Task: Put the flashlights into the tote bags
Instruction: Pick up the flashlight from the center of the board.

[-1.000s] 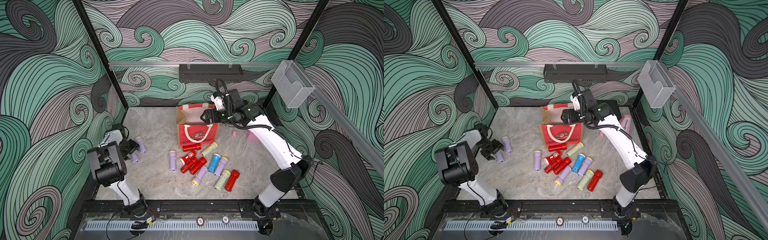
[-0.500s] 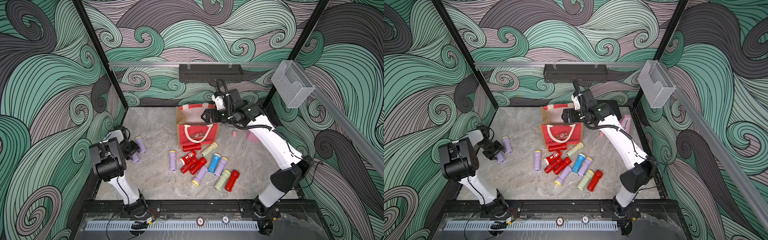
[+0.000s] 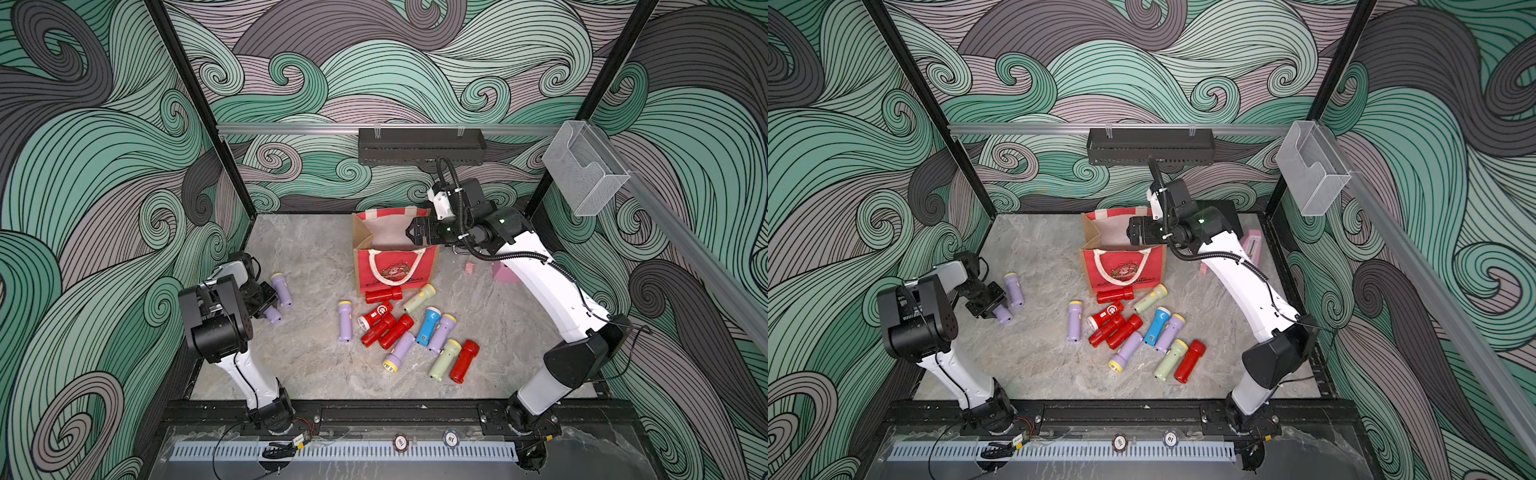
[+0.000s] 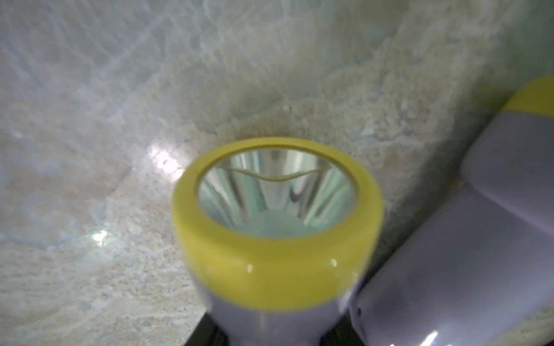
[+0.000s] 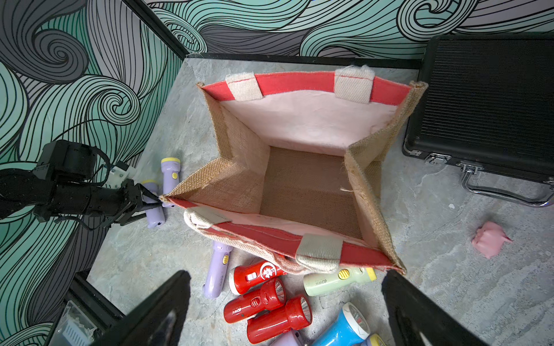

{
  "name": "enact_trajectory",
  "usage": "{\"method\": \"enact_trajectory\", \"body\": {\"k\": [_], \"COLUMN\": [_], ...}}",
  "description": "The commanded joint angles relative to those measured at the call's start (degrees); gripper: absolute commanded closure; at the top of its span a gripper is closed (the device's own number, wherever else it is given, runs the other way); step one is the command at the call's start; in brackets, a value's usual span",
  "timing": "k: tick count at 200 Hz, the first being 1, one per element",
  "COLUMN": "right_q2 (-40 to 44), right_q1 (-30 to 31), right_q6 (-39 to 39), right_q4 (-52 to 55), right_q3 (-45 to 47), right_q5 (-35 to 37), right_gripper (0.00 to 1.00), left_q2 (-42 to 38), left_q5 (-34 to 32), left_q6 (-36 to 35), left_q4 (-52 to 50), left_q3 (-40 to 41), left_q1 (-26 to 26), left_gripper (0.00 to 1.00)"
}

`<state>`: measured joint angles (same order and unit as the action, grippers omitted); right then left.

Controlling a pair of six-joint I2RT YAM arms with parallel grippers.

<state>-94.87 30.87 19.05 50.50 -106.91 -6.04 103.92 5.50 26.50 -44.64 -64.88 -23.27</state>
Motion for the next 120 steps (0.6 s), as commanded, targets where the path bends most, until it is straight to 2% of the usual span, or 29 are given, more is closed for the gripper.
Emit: {"method": "enact_trajectory", "body": {"k": [1,43,59,67,107,120], "right_q2": [2.0,3.2,3.7,4.0,5.1,5.4], "right_q1": [-0.5,-1.2,-1.4,-1.4,-1.9,-2.0], "right_q6": [1.0,1.6,1.8,1.8,2.2,2.3], "right_q4": [-0.4,-1.3,-1.5,-1.5,-1.9,-1.8], "right_q3": [1.1,2.6,3.2,3.5,4.7,4.8], "right_q5": [1.0,0.7,0.7,0.6,0.5,0.5], "right_gripper": [0.00,0.01,0.00,0.00,0.00,0.01], "left_q2": [-1.3,-2.0,-2.3,-2.6,-3.3,-3.5], "left_q5": [-1.8,-3.7,-4.0,-4.2,-3.9,-4.0], "left_q6": [-0.7,-0.4,-0.2,-0.3,-0.6,-0.6], "left_q4": [-0.2,-0.3,-0.3,0.0,0.6,0.6], "left_q3": [1.4,2.9,3.4,3.8,5.1,5.6], "left_q1": [-0.3,-0.3,-0.4,-0.3,-0.3,-0.2], "left_gripper": [0.67,0.69,0.59,0.58,0.58,0.62]}}
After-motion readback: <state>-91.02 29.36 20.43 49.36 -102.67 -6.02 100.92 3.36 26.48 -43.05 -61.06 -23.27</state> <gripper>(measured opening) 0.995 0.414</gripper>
